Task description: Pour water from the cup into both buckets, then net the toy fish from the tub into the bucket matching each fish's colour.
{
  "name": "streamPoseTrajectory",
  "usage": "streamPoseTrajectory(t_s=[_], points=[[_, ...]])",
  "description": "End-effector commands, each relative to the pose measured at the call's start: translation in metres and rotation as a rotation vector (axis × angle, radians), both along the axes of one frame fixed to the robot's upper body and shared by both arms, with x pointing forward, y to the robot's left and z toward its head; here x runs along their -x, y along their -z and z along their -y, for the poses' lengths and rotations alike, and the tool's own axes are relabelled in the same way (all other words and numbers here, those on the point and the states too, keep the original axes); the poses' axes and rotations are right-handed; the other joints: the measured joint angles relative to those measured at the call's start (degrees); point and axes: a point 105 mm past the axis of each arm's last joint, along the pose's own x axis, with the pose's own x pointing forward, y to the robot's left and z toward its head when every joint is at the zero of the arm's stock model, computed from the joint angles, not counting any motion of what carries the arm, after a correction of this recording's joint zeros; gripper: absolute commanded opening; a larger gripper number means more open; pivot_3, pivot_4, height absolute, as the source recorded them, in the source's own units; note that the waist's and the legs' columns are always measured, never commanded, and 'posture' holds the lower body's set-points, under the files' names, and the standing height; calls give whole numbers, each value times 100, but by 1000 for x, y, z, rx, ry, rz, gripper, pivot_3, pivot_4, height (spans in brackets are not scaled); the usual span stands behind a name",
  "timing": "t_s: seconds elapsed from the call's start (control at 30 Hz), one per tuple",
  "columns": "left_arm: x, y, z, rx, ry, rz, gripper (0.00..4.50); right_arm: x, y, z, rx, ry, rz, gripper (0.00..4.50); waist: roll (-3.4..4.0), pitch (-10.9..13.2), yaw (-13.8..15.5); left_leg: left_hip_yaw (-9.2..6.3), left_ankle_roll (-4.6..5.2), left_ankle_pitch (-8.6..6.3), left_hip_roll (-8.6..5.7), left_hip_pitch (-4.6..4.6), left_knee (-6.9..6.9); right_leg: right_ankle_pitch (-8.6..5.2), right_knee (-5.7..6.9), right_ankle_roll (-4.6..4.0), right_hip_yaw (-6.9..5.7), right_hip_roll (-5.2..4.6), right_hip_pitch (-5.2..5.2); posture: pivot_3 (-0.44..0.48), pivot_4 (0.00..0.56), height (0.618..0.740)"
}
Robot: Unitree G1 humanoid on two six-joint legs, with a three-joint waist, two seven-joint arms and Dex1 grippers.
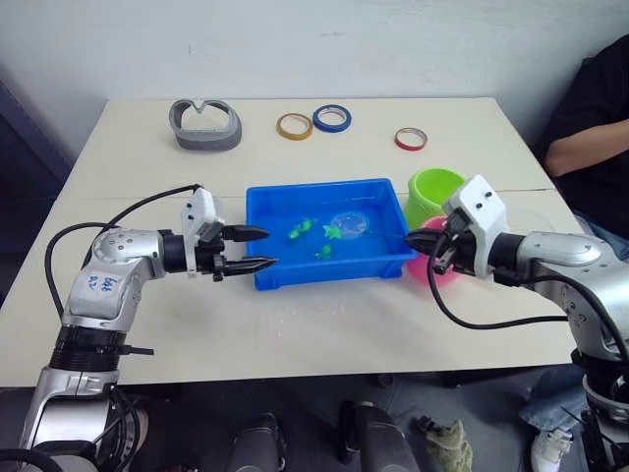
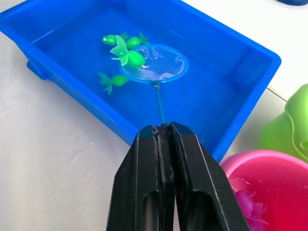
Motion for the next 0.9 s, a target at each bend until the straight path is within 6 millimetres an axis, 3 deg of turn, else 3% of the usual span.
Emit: streamPoseTrajectory(t_s=[0.03,0.2,0.5,0.7,0.9], points=[[-4,-16,-5,29,-20,59,2970,4,-16,-1,-30,-7,74,0,0,0,-2,0,0,0,0,0,0,0,0,0,0,0,0,0,150,713],[-12,-24,-15,70,-72,70,2970,6,-28,7,-79,29,115,0,0,0,1,-1,0,0,1,0,0,0,1,0,-1,2,0,0,150,713],[-27,-42,5,103,-3,109,2970,4,-60,66,-105,273,242,0,0,0,55,-1,3,-1,-5,-5,1,1,0,3,-4,-1,1,0,150,713],[-35,-46,23,107,57,124,2970,-4,-61,96,-65,394,272,0,0,0,42,4,4,0,-4,-2,2,2,-1,5,0,24,1,0,150,713],[-36,-43,28,99,76,129,2970,-17,-52,120,42,491,297,0,0,0,-5,10,4,0,-1,0,0,3,0,5,6,27,0,0,150,713]])
